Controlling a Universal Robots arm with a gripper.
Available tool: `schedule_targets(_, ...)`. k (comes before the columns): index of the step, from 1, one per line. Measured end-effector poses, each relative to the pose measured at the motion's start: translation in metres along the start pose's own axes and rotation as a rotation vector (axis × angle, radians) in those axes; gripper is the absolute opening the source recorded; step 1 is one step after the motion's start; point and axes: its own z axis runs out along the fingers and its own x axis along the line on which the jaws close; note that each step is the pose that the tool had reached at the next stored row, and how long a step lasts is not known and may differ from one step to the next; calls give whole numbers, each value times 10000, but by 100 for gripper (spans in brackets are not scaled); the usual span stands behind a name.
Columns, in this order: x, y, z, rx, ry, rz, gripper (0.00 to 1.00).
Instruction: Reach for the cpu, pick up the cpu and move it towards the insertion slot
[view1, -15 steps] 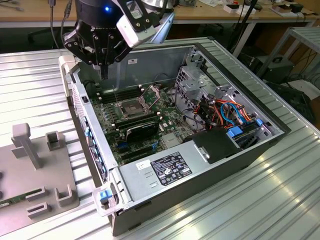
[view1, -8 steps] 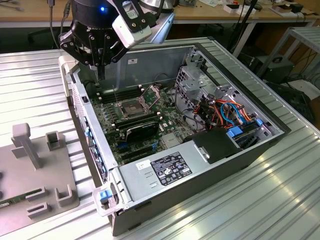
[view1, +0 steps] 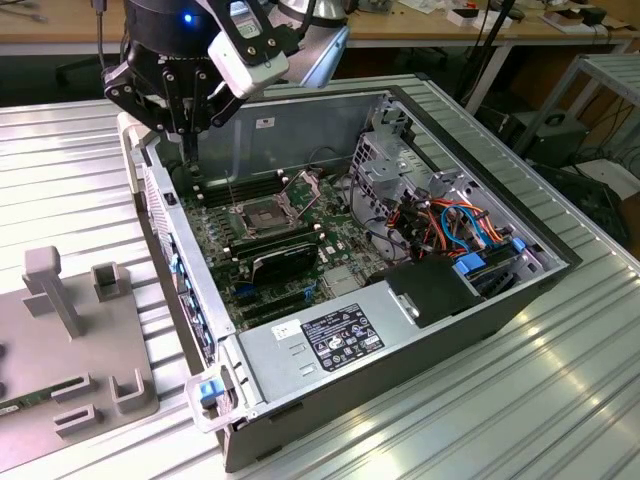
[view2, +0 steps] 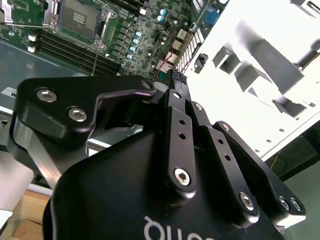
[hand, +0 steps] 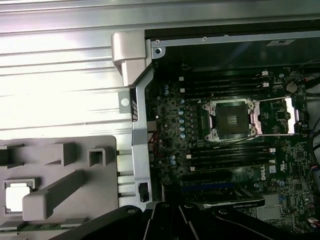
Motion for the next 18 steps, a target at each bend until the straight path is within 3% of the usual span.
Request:
schedule_targets(10,122,-9,-2,1,2,0,11)
schedule_targets(18,180,-14,-2,0,5,-1,11)
